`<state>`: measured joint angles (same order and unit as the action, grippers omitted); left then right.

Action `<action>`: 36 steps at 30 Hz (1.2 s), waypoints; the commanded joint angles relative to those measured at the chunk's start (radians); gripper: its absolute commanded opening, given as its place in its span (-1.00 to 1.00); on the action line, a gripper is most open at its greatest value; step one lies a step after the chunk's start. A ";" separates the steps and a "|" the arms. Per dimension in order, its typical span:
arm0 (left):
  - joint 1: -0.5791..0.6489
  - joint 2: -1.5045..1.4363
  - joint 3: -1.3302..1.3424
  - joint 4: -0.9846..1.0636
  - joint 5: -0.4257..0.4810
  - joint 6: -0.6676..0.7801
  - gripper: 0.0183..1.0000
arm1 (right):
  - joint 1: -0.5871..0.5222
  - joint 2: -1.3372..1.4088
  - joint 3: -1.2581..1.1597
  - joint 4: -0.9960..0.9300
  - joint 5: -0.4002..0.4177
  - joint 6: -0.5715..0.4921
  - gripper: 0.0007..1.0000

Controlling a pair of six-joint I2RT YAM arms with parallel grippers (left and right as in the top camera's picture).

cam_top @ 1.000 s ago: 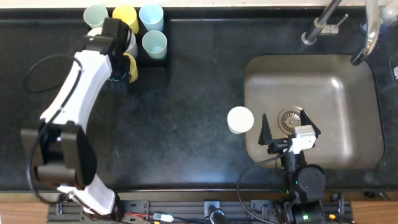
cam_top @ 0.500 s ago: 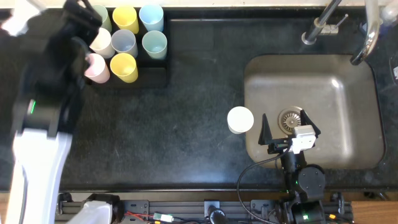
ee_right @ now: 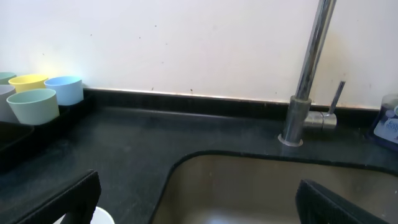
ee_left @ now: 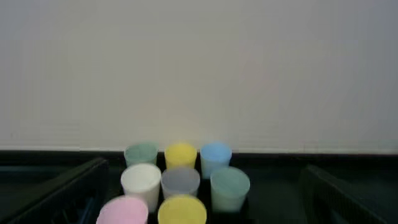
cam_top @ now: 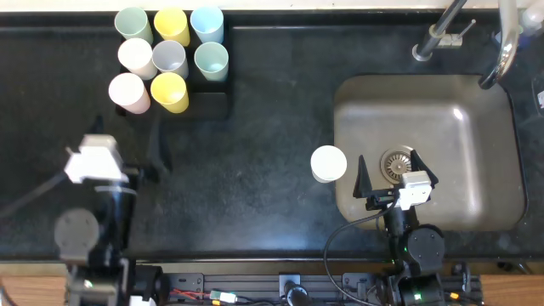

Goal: Store Cups

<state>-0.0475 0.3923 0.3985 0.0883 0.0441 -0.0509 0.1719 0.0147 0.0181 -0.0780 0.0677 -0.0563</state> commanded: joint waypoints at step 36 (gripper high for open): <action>0.000 -0.389 -0.391 -0.163 0.045 0.051 1.00 | -0.001 -0.011 -0.013 0.006 0.003 0.004 1.00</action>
<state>-0.0479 0.0139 0.0090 -0.0723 0.0719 -0.0185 0.1719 0.0147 0.0181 -0.0780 0.0673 -0.0559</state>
